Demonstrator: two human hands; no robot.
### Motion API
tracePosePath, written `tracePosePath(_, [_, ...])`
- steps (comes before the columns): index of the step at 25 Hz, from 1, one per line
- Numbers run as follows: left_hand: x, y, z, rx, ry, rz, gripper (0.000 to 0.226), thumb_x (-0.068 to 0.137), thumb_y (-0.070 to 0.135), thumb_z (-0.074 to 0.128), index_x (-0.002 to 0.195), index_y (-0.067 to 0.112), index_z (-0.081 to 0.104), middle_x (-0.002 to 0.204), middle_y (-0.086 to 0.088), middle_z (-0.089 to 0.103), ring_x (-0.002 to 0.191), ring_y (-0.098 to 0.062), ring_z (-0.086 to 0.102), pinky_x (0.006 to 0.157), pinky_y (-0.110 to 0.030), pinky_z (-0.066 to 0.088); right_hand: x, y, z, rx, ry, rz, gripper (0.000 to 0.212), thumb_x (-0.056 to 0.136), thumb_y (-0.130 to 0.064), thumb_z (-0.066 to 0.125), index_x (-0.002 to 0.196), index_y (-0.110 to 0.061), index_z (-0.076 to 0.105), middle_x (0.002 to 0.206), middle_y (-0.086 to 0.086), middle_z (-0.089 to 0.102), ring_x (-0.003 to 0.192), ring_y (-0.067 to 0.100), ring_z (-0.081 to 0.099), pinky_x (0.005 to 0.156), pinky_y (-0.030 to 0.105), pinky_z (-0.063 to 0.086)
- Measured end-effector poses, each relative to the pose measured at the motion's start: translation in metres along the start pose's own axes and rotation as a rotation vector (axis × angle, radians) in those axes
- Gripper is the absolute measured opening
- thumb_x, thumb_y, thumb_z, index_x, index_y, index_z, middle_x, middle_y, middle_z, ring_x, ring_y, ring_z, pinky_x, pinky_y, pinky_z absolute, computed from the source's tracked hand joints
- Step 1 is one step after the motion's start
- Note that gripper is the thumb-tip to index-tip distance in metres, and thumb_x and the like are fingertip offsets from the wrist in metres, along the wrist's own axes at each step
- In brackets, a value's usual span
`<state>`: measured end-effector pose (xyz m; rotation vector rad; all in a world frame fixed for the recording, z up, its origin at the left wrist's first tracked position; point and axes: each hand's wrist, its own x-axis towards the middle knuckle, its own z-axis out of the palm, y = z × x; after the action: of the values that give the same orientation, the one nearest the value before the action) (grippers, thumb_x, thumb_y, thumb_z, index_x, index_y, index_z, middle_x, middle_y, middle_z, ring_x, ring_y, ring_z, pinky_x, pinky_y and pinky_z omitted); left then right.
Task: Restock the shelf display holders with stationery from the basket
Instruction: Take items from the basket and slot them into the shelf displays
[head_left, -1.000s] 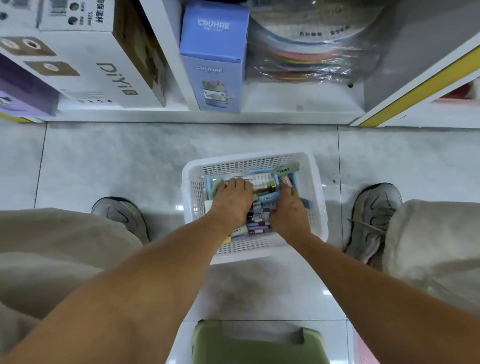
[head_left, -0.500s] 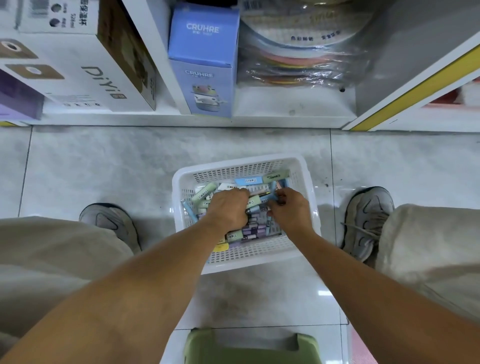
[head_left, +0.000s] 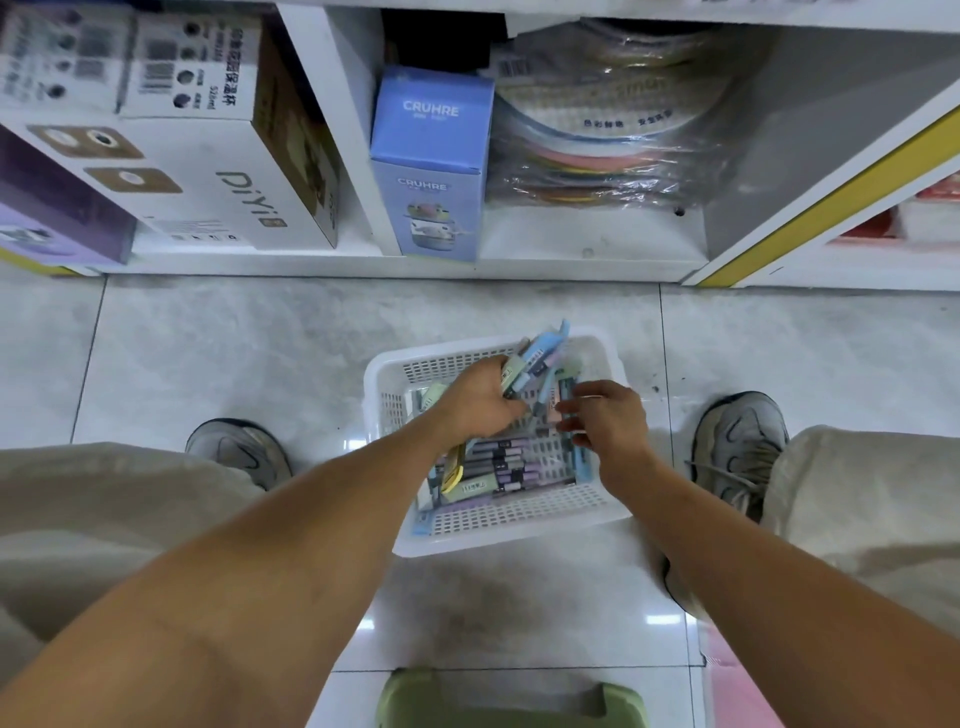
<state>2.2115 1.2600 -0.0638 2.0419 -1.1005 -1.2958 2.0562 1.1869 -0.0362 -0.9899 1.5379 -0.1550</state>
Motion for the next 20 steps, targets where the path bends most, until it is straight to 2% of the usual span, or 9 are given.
tracePosePath(2, [0.002, 0.006, -0.002, -0.086, 0.085, -0.004, 0.021, 0.081, 0.013, 0.069, 0.092, 0.027, 0.058, 0.077, 0.009, 0.062, 0.070, -0.008, 0.061, 0.054, -0.020, 0.041, -0.007, 0.004, 0.006, -0.003, -0.220, 0.183, 0.025, 0.095, 0.005, 0.047, 0.116, 0.000, 0.059, 0.094, 0.023, 0.075, 0.072, 0.028, 0.075, 0.060, 0.033, 0.060])
tracePosePath(5, [0.001, 0.011, -0.003, -0.156, 0.237, -0.005, 0.021, 0.082, 0.015, 0.067, 0.096, 0.022, 0.053, 0.076, 0.010, 0.057, 0.067, -0.007, 0.057, 0.054, -0.023, 0.039, -0.019, 0.009, 0.015, 0.124, -0.618, 0.436, 0.028, 0.096, -0.010, 0.056, 0.122, 0.002, 0.056, 0.110, 0.034, 0.068, 0.102, 0.043, 0.070, 0.083, 0.046, 0.061])
tracePosePath(7, [0.000, 0.011, 0.000, -0.201, 0.322, -0.026, 0.023, 0.082, 0.016, 0.067, 0.101, 0.021, 0.054, 0.077, 0.009, 0.058, 0.067, -0.007, 0.056, 0.053, -0.022, 0.040, -0.023, 0.011, 0.019, 0.181, -0.801, 0.455, 0.035, 0.093, -0.015, 0.066, 0.124, 0.002, 0.061, 0.122, 0.035, 0.064, 0.110, 0.044, 0.067, 0.090, 0.048, 0.058])
tracePosePath(9, [-0.004, 0.009, 0.005, -0.215, 0.360, -0.058, 0.025, 0.082, 0.018, 0.068, 0.104, 0.019, 0.057, 0.080, 0.006, 0.060, 0.069, -0.009, 0.057, 0.055, -0.022, 0.041, -0.025, 0.012, 0.022, 0.193, -0.895, 0.424, 0.040, 0.088, -0.012, 0.072, 0.124, 0.003, 0.063, 0.125, 0.030, 0.064, 0.110, 0.040, 0.068, 0.090, 0.046, 0.057])
tracePosePath(12, [-0.009, 0.002, 0.010, -0.244, 0.315, -0.094, 0.018, 0.083, 0.017, 0.068, 0.100, 0.018, 0.060, 0.081, 0.004, 0.063, 0.075, -0.016, 0.061, 0.058, -0.024, 0.043, -0.023, 0.011, 0.021, 0.038, -0.851, 0.391, 0.032, 0.090, -0.005, 0.063, 0.120, 0.004, 0.064, 0.113, 0.025, 0.070, 0.096, 0.030, 0.071, 0.081, 0.038, 0.059])
tracePosePath(14, [-0.013, -0.001, 0.003, -0.259, 0.280, -0.110, 0.016, 0.084, 0.015, 0.068, 0.098, 0.019, 0.061, 0.083, 0.001, 0.065, 0.079, -0.020, 0.065, 0.061, -0.027, 0.048, -0.017, 0.007, 0.011, -0.303, -0.748, 0.233, 0.027, 0.091, -0.002, 0.055, 0.114, 0.002, 0.066, 0.102, 0.018, 0.075, 0.084, 0.022, 0.071, 0.069, 0.030, 0.056])
tracePosePath(16, [-0.016, -0.002, -0.009, -0.249, 0.250, -0.116, 0.020, 0.084, 0.013, 0.068, 0.103, 0.018, 0.063, 0.090, -0.003, 0.069, 0.082, -0.022, 0.068, 0.069, -0.034, 0.056, -0.012, -0.001, -0.002, -0.565, -0.685, 0.110, 0.021, 0.092, -0.001, 0.058, 0.108, 0.002, 0.070, 0.095, 0.017, 0.074, 0.080, 0.019, 0.067, 0.071, 0.028, 0.056])
tracePosePath(18, [-0.021, 0.002, -0.023, -0.260, 0.220, -0.099, 0.020, 0.082, 0.009, 0.066, 0.101, 0.014, 0.064, 0.090, -0.009, 0.071, 0.076, -0.021, 0.068, 0.070, -0.040, 0.059, -0.009, -0.014, -0.016, -0.570, -0.640, 0.081, 0.014, 0.094, 0.000, 0.062, 0.104, 0.005, 0.071, 0.090, 0.015, 0.068, 0.077, 0.018, 0.065, 0.076, 0.029, 0.058])
tracePosePath(20, [-0.029, 0.011, -0.033, -0.280, 0.208, -0.089, 0.013, 0.081, 0.005, 0.064, 0.093, 0.010, 0.063, 0.082, -0.015, 0.068, 0.062, -0.020, 0.064, 0.065, -0.041, 0.059, -0.013, -0.032, -0.026, -0.586, -0.569, -0.010, 0.012, 0.095, -0.001, 0.062, 0.102, 0.004, 0.069, 0.091, 0.014, 0.066, 0.076, 0.020, 0.068, 0.081, 0.033, 0.060])
